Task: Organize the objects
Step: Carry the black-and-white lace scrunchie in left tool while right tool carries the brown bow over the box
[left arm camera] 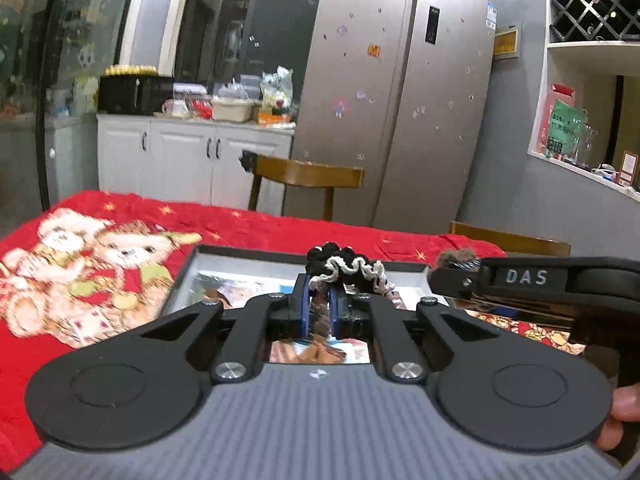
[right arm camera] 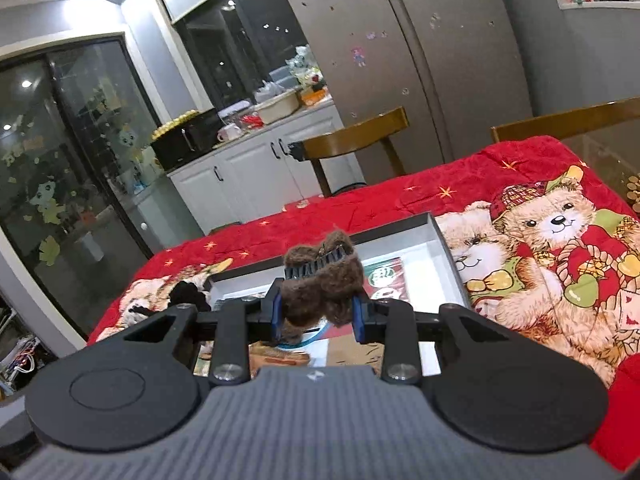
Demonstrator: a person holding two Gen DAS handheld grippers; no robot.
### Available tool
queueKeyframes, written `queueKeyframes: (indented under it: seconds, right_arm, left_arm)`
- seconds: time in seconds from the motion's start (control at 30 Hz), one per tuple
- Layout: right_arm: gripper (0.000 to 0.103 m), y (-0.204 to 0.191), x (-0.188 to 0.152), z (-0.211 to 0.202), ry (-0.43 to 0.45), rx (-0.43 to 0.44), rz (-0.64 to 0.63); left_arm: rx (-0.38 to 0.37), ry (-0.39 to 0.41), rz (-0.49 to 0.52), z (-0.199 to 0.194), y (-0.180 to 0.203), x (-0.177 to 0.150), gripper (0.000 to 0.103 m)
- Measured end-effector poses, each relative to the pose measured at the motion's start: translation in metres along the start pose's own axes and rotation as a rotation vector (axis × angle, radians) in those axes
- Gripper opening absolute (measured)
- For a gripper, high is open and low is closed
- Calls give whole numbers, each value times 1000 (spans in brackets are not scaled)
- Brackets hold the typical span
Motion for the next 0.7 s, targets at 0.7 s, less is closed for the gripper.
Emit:
queueKeyframes:
  seconds: [0.7]
  right_arm:
    - [36, 43, -14, 45, -154, -2, 79]
  left_arm:
    - [-56, -238, 42, 94, 7, -34, 12]
Point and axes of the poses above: each gripper's, at about its wrist camera, not at the fingertips, and z roughly the way its jaws point, y to its right, x to its top, the point moved 4 cm from there along z, roughly the way its jaws point, and after that the axes turned 3 degrees about -y, right-handed, at the moved point
